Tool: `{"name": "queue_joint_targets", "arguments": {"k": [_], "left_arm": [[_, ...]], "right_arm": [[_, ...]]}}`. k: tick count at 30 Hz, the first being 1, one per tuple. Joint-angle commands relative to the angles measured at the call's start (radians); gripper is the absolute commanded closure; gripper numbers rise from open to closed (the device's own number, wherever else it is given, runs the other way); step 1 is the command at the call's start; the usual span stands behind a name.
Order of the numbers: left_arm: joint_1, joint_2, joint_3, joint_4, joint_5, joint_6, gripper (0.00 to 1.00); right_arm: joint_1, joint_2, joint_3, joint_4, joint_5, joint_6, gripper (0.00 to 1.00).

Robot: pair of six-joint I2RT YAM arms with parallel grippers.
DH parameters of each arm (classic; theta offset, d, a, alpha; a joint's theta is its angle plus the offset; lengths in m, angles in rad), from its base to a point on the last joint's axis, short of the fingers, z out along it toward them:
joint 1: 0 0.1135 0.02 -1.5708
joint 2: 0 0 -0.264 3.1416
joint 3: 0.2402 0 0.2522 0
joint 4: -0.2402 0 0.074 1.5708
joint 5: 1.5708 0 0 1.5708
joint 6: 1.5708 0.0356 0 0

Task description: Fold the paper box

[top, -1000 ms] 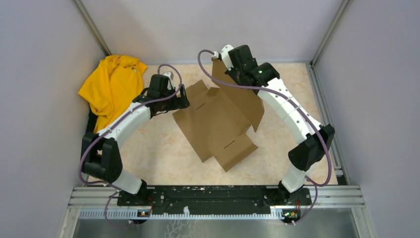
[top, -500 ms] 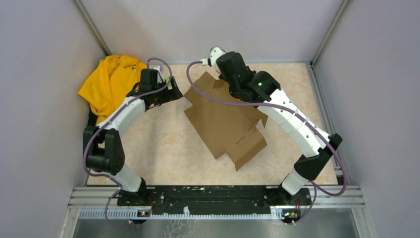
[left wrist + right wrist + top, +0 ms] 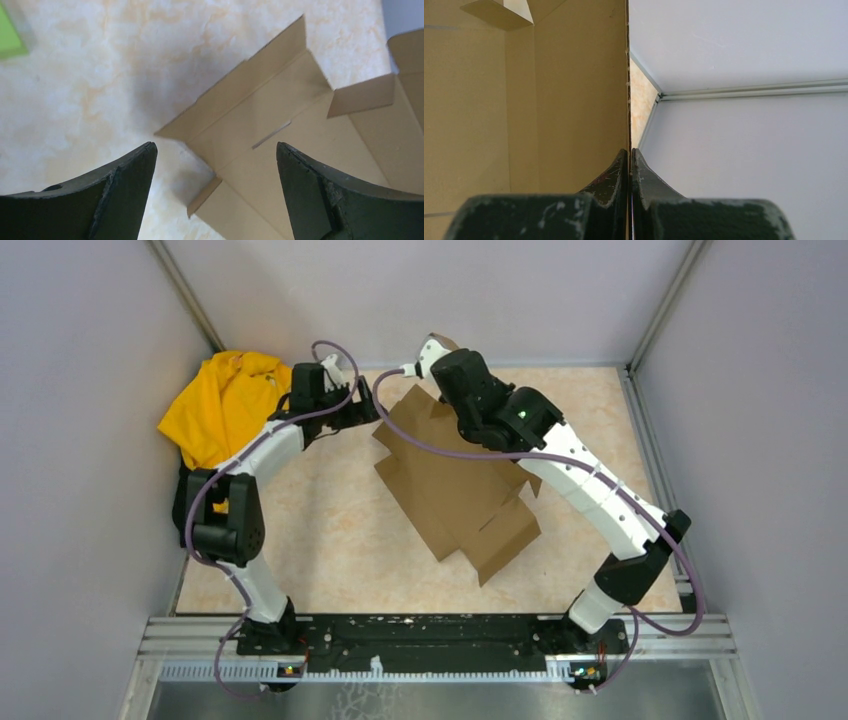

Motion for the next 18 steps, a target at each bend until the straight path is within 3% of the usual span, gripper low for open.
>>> {"name": "queue_joint_targets", "arguments": {"k": [1, 9, 18], "left_arm": [[0.007, 0.068, 0.119, 0.096, 0.081, 0.064, 0.05], [0.046, 0.203, 0.171, 0.274, 0.371, 0.073, 0.03], [0.049, 0.227, 0.097, 0.365, 0.483, 0.073, 0.04]], "right_arm": [[0.009, -0.068, 0.043, 0.008, 0.017, 0.018, 1.0], [0.011, -0.115, 0.028, 0.003, -0.064, 0.045, 1.0], [0.009, -0.15, -0.012, 0.03, -0.104, 0.039, 1.0]]}}
